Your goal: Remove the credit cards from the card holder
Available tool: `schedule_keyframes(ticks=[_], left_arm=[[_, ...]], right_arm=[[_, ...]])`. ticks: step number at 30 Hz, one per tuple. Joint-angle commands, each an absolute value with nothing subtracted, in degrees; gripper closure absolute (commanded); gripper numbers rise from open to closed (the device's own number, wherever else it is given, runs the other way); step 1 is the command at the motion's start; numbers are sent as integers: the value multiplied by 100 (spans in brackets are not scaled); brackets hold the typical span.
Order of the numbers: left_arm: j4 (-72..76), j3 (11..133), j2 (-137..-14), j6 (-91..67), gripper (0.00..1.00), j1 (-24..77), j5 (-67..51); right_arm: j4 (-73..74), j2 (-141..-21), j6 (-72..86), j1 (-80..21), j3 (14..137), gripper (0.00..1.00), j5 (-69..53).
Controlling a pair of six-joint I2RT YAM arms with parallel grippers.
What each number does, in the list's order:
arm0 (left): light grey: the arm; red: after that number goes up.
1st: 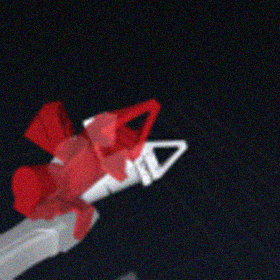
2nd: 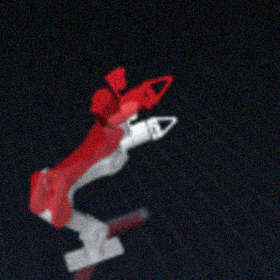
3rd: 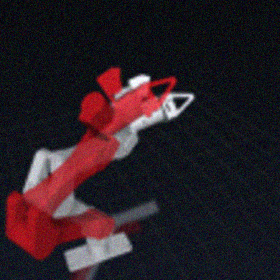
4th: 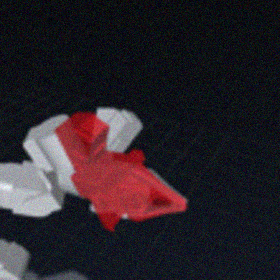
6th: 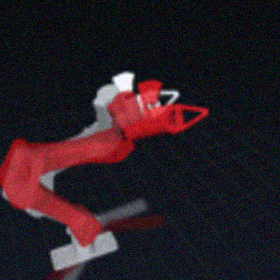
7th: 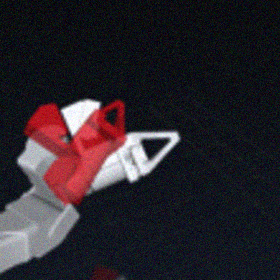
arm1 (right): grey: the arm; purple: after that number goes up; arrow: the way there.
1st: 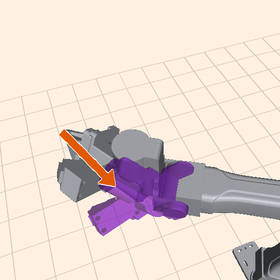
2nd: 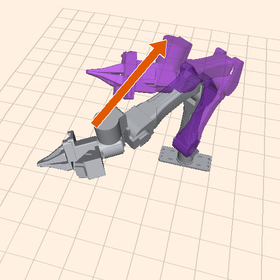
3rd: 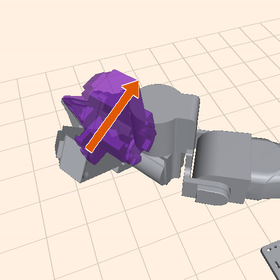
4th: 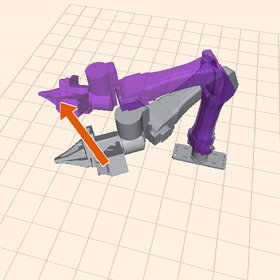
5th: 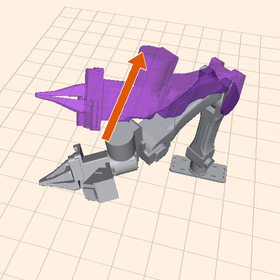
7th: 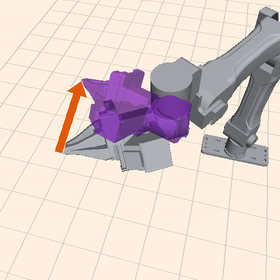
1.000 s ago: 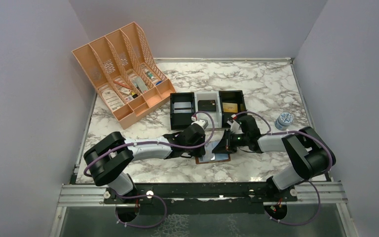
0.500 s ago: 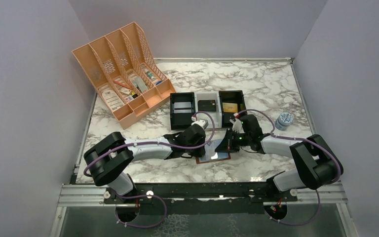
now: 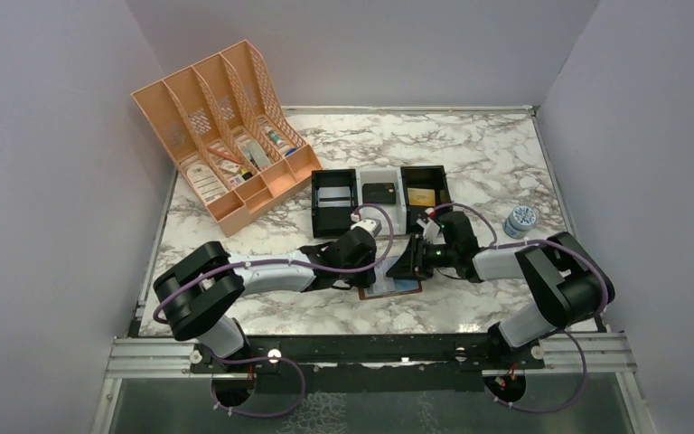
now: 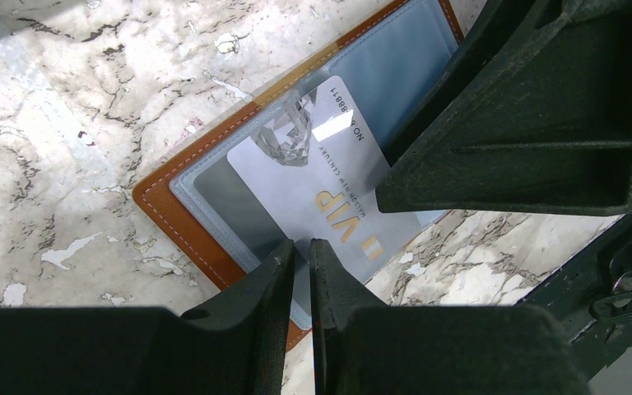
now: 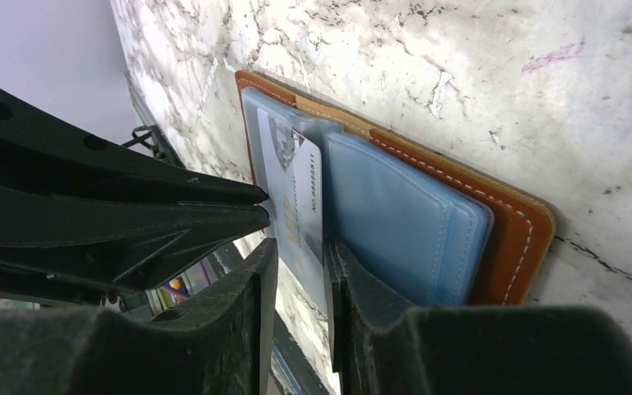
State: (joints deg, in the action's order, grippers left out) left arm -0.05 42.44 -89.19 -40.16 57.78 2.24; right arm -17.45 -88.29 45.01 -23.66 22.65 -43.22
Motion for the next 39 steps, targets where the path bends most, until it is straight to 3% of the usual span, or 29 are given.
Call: schedule_keyframes(ticks=[1,8,12,18,20,31,39], left_arm=[[-585,4214,-9122,-3878,83,5801,406],[-583,4232,-9140,-3878,84,5801,388],[-657,4241,-9111,-3859,85,5801,399],[-554,4202,-9081,-3786,85,5801,310],[-478,4245,-9084,-3698,82,5803,204],[-402,4399,-9257,-3566,83,5817,21],[-439,4394,-9316,-3593,84,5840,14]], right_arm=[[-2222,-8972,4560,-2353,2161,74,-4511],[-2406,-9072,4801,-2347,2156,90,-4587],[-1333,-8483,4400,-2268,2300,97,-3665],[-847,-8211,4000,-2092,2325,99,-3897],[-956,-8242,4041,-2091,2234,99,-4082],[-1919,-8316,4649,-2092,2051,74,-4590],[-2787,-8845,5092,-2092,1987,73,-4941]])
